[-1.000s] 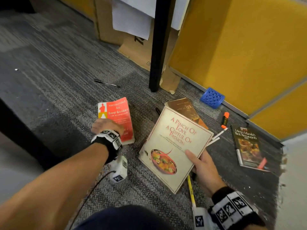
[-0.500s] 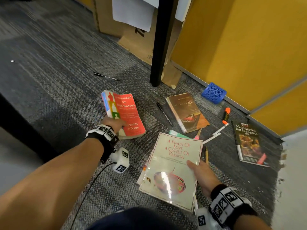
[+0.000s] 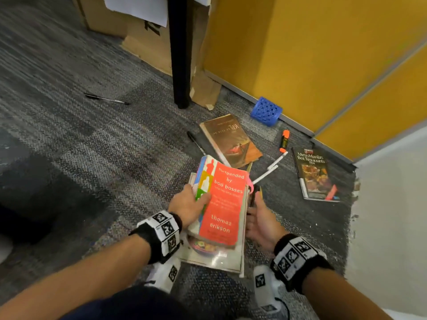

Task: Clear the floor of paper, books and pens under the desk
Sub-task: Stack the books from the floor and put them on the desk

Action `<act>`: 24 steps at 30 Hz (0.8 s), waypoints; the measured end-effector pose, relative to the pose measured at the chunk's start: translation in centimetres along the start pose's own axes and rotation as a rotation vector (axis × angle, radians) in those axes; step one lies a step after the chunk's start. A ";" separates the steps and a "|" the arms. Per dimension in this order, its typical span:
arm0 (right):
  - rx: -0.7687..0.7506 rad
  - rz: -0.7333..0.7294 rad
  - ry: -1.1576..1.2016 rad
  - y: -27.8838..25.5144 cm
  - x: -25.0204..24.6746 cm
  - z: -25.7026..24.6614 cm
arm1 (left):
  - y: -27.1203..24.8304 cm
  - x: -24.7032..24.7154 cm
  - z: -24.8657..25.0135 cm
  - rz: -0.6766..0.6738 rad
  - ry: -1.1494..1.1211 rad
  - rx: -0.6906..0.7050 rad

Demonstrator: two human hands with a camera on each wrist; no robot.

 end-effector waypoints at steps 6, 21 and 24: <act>-0.048 0.011 -0.046 0.3 -4.4 -0.9 | 1.4 -1.1 -0.5 0.137 0.276 -0.057; -0.110 0.673 -0.493 12.5 -23.5 -10.3 | 6.8 -0.3 1.6 -0.190 -0.134 -0.207; 0.088 0.715 -0.822 14.8 -26.0 -9.5 | 7.0 -0.1 1.7 -0.214 -0.147 -0.224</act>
Point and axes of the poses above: each hand's wrist, its own y-axis towards the middle knuckle, its own x-axis out of the palm, z = x × y, the point moved 6 cm from there along y, towards the middle knuckle, and after that the axes turned 3 degrees about z, right-handed, at the moved point
